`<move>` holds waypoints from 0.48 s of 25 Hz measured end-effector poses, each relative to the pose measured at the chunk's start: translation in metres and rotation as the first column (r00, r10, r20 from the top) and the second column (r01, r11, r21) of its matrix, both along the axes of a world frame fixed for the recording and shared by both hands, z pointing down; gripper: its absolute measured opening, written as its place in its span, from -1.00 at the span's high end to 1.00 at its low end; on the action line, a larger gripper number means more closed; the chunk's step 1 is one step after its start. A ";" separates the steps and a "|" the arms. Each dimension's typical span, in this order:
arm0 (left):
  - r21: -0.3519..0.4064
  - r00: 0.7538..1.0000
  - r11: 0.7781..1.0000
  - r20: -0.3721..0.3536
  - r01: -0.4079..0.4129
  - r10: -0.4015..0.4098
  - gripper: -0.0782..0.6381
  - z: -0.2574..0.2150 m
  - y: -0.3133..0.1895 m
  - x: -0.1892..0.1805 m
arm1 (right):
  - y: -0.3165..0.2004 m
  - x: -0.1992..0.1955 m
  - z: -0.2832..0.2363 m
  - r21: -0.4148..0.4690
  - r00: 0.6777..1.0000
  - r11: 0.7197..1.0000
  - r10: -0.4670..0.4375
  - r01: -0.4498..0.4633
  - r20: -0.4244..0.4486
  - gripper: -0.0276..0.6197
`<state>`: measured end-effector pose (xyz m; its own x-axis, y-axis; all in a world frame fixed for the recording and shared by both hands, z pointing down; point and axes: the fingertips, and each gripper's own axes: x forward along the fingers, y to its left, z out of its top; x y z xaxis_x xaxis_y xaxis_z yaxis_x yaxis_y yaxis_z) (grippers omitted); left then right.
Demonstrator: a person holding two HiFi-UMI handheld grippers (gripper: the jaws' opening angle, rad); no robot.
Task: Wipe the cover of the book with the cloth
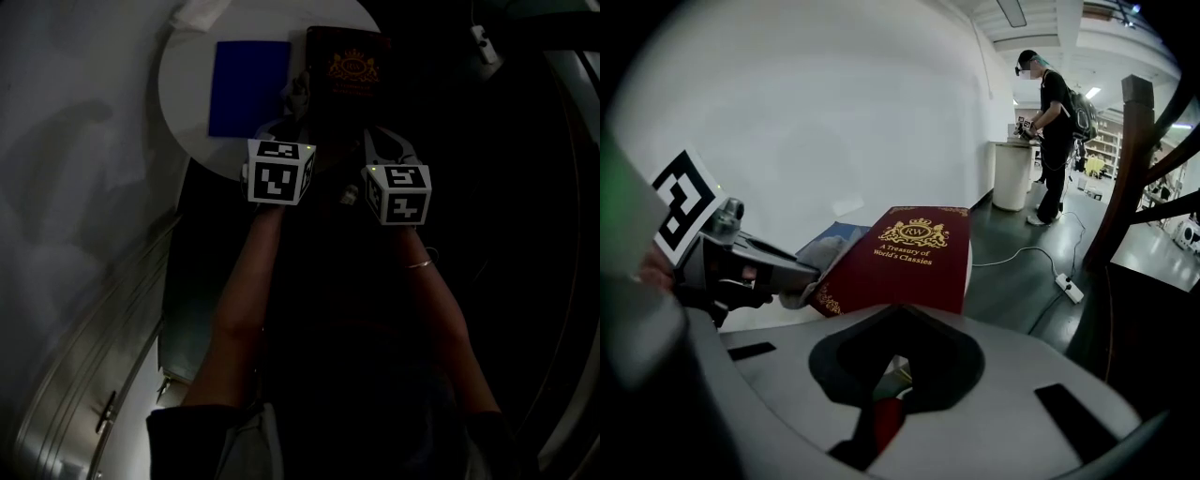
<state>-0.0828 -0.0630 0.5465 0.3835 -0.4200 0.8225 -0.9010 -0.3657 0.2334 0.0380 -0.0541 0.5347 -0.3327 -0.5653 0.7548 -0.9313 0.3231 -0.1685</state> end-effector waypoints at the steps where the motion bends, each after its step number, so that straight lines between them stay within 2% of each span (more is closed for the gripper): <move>1: -0.003 1.000 1.000 0.000 0.003 -0.003 0.69 0.000 0.004 0.000 | 0.000 0.000 0.000 0.001 1.000 1.000 0.000 0.000 -0.002 0.82; 12: -0.024 1.000 1.000 -0.002 -0.004 0.004 0.69 -0.005 0.039 0.006 | 0.002 0.003 -0.002 0.025 1.000 1.000 -0.009 0.009 -0.030 0.82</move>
<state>-0.0770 -0.0244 0.5414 0.3869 -0.3983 0.8316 -0.8989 -0.3638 0.2440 0.0413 -0.0524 0.5323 -0.3157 -0.5813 0.7500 -0.9327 0.3353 -0.1327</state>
